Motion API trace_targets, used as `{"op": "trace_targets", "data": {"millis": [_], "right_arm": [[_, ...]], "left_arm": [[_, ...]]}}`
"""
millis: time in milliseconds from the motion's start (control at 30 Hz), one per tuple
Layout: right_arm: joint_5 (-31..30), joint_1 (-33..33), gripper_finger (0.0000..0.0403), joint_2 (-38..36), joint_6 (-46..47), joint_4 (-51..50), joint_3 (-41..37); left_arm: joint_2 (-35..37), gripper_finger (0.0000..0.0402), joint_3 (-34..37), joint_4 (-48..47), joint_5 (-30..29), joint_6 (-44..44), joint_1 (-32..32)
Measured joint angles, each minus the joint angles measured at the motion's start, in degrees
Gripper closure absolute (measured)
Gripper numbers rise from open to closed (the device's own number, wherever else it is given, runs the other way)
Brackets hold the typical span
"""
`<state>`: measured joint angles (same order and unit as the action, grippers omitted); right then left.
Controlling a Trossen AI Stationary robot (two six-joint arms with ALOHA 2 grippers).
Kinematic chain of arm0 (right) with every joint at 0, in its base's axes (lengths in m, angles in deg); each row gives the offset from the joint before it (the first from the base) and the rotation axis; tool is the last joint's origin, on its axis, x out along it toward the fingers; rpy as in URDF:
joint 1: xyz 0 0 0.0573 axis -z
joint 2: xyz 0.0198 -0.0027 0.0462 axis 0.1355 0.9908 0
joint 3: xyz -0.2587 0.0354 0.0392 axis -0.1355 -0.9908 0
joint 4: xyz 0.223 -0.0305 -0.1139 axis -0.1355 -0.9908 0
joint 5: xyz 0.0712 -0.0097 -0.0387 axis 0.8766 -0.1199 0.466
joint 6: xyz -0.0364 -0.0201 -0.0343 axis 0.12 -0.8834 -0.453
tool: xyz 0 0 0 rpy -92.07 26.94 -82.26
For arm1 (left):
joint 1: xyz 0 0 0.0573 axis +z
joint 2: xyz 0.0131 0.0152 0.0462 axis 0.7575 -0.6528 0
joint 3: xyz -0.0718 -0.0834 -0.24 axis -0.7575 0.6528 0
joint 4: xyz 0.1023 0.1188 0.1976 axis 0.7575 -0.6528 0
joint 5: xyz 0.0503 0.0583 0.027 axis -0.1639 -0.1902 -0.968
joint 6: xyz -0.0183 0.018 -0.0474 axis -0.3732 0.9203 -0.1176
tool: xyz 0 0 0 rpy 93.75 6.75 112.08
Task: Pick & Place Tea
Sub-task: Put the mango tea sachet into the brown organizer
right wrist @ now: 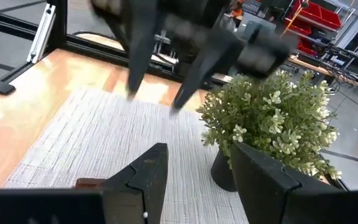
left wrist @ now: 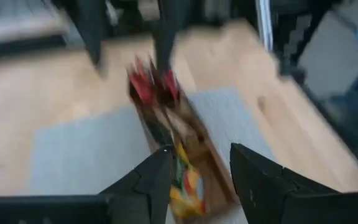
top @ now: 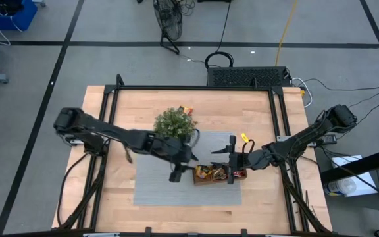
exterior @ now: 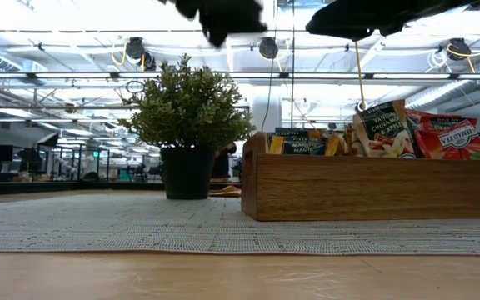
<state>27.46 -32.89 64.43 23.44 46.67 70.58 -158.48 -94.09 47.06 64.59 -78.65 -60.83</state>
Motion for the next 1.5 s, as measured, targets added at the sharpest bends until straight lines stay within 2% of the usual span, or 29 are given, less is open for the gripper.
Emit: {"op": "trace_targets", "data": {"millis": [200, 300, 400, 467, 567, 633, 733, 833, 900, 1000, 1167, 1300, 1400, 1500], "right_arm": [[-0.45, 0.60, 0.0243, 0.00, -0.16, -2.11, 0.03], [-5.18, 2.27, 0.0243, -0.01, -1.00, -4.49, 0.07], [-7.85, 7.62, 0.0243, 0.00, -1.98, -8.75, 0.04], [-2.22, 14.22, 0.0243, 0.00, -1.93, -11.54, 0.04], [14.28, 26.95, 0.0243, 1.06, -1.65, -12.93, 0.12], [22.61, 35.73, 0.0243, 2.63, -1.75, -13.89, 1.11], [32.50, 47.33, 0.0243, 7.41, -1.96, -15.42, 5.86], [40.89, 54.70, 0.0243, 15.91, -0.71, -19.20, 13.25], [45.25, 56.50, 0.0243, 22.40, 0.42, -21.44, 18.71], [48.55, 56.93, 0.0243, 30.74, 0.95, -24.69, 27.53], [48.36, 54.94, 0.0243, 41.14, 2.55, -28.80, 38.93], [48.55, 53.87, 0.0243, 45.73, 4.73, -28.46, 43.65], [45.38, 53.72, 0.0243, 46.69, 4.60, -30.63, 44.57], [47.16, 53.95, 0.0246, 46.65, 6.94, -30.15, 44.68]], "left_arm": [[10.96, 0.0236, 0.32, -2.92, -5.45, 2.83, 0.57], [16.00, 0.0236, 4.02, -1.87, -6.03, 3.80, 0.82], [21.55, 0.0236, 10.93, 2.80, -6.73, 3.91, 1.40], [24.37, 0.0236, 15.48, 10.03, -8.41, 3.20, 2.22], [28.47, 0.0236, 21.92, 16.97, -12.35, 1.49, 3.46], [30.65, 0.0236, 25.07, 20.84, -13.82, 0.88, 4.33], [32.83, 0.0236, 27.56, 23.78, -14.92, 0.66, 5.38], [33.88, 0.0236, 28.42, 23.64, -15.13, 0.61, 6.55], [33.91, 0.0236, 28.48, 23.49, -15.37, 0.52, 6.86], [33.53, 0.0236, 28.55, 23.45, -14.48, 1.12, 7.10], [33.38, 0.0236, 28.57, 21.20, -14.54, 1.35, 7.52], [33.37, 0.0236, 28.57, 20.01, -14.51, 1.64, 7.33], [33.37, 0.0236, 28.57, 19.95, -14.51, 1.88, 7.33], [33.37, 0.0236, 28.57, 19.79, -14.53, 2.02, 7.33]]}}
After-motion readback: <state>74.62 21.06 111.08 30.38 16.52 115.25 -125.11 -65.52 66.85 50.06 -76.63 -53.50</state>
